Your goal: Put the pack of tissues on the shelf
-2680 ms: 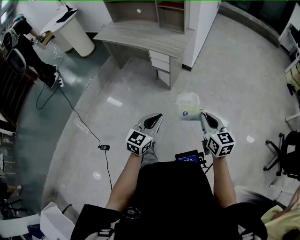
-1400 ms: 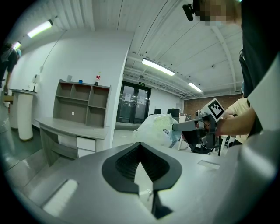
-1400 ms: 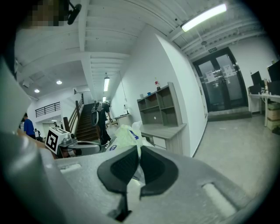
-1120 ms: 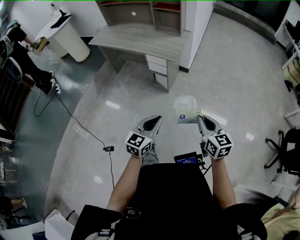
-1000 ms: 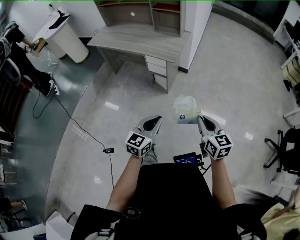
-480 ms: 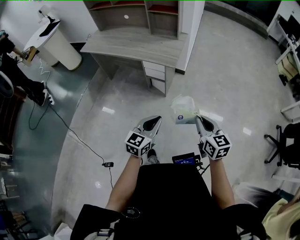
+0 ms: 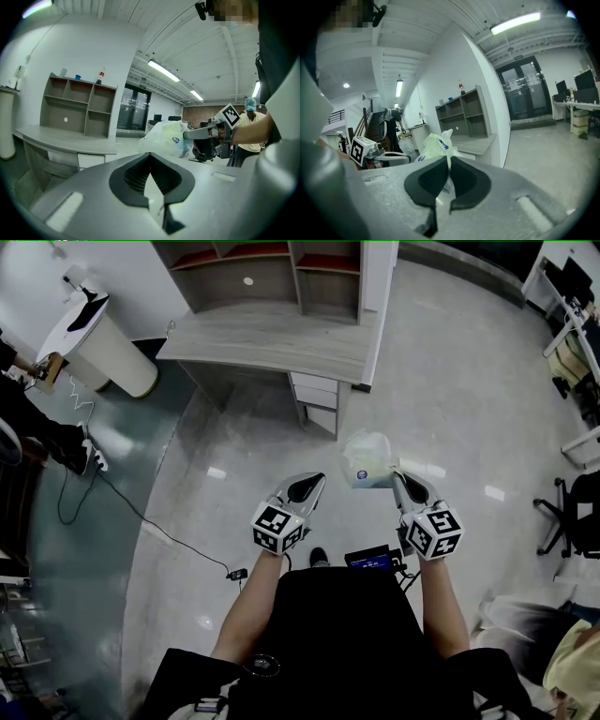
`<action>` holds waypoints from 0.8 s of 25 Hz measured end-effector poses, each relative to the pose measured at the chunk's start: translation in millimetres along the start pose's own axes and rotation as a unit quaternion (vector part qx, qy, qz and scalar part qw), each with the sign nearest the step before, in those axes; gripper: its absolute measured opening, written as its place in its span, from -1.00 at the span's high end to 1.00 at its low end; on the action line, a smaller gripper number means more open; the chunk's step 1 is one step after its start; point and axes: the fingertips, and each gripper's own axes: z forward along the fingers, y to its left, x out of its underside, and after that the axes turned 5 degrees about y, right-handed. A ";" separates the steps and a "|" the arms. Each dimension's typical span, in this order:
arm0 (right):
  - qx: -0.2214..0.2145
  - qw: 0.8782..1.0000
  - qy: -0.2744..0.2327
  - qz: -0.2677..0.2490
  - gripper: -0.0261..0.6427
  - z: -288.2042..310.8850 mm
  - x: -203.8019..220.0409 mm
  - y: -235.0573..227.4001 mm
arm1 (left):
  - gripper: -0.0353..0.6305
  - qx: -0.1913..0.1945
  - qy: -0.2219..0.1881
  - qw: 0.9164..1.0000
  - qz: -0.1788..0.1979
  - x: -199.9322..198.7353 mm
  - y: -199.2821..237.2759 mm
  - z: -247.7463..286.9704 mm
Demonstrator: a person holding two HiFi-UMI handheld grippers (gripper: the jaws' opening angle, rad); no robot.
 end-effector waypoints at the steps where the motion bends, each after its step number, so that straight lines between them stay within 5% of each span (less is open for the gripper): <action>1: 0.003 1.000 -0.001 0.002 0.91 4.3 -0.2 4.1 | 0.89 0.003 0.001 1.000 0.002 -0.2 6.0 -2.6; 20: 0.044 0.999 0.000 0.015 0.91 36.4 4.1 39.2 | 0.89 0.020 -0.001 1.000 -0.017 12.3 59.2 -34.4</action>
